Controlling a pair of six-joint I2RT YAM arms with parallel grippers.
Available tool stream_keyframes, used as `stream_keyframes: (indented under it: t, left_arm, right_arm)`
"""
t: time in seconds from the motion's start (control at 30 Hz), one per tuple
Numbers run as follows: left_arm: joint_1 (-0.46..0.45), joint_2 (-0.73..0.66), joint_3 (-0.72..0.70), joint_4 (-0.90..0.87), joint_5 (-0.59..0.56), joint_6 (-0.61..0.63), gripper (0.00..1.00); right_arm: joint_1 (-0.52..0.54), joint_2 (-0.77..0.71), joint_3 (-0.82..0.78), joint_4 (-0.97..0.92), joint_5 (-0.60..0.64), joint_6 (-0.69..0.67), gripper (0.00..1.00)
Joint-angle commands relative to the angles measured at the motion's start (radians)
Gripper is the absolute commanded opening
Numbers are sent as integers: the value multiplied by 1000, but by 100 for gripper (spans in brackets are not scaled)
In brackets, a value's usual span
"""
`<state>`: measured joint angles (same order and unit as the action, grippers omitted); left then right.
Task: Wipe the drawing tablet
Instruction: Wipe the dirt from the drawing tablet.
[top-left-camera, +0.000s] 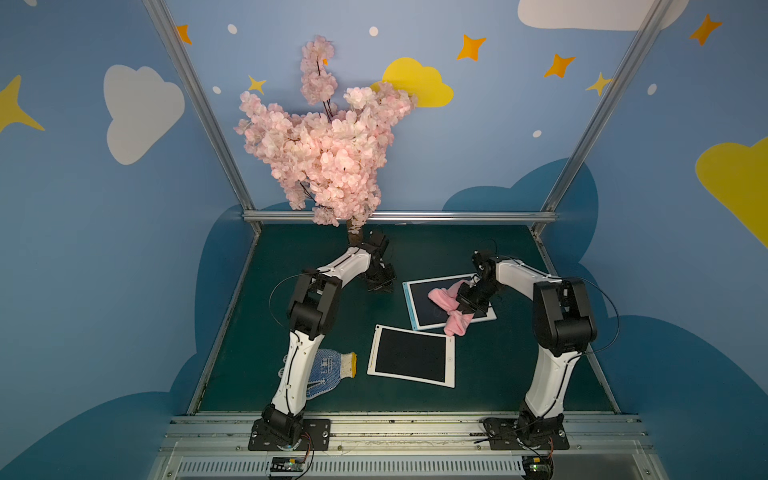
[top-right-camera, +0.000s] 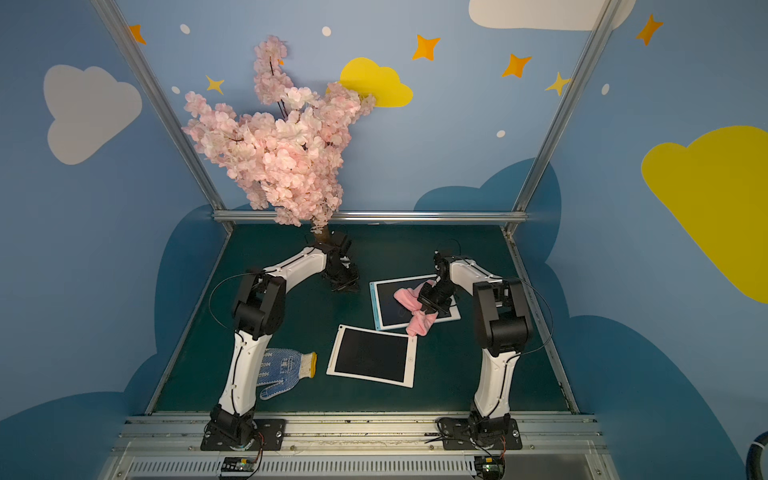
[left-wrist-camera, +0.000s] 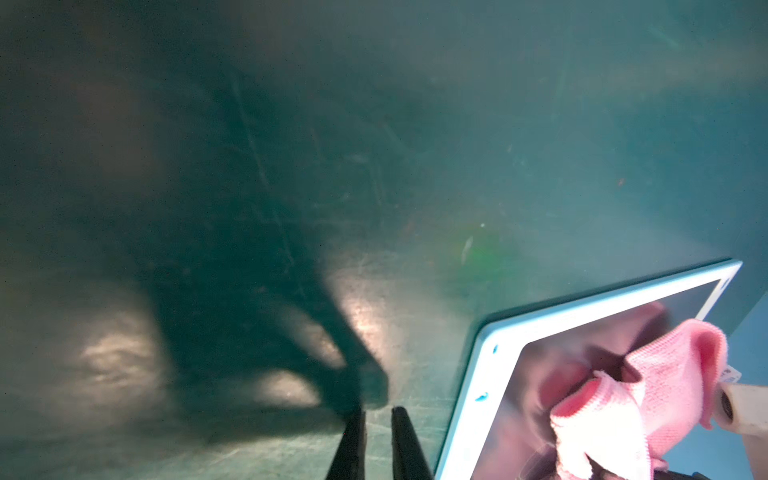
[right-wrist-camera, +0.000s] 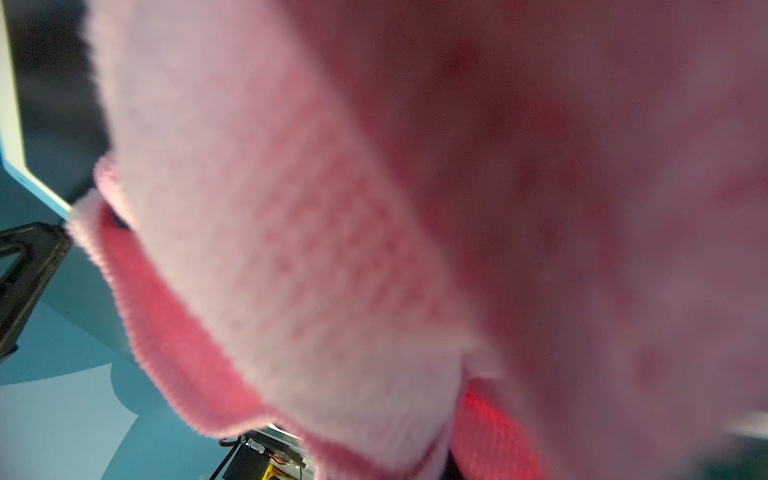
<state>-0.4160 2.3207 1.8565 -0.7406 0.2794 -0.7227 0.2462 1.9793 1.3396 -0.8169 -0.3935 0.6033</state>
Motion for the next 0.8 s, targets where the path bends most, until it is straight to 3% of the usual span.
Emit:
stream_keyframes:
  t: [0.0,0.1,0.27,0.43,0.67,0.77]
  left_arm:
    - [-28,-109,-62,-15,-16,-12,26]
    - [-61,-186,-150,37,16,-61,32]
    - [-124,-199,-222,82,70,-129,32]
    - [-133,-167,-185,-9,-27,-93,22]
    - [-122,-166,-181,-60,-153,-29,23]
    - [-122,-163,-199,-57,-156,-17,25]
  right_arm:
    - [58,-2,-23,-4,-5,2,0]
    - [98,24,-2,7,-17,19,0]
    - [162,60,49,0,-28,33,0]
    - [167,47,49,15,-40,50,0]
    - [182,54,68,12,-44,57,0]
    - [183,58,73,10,-42,58,0]
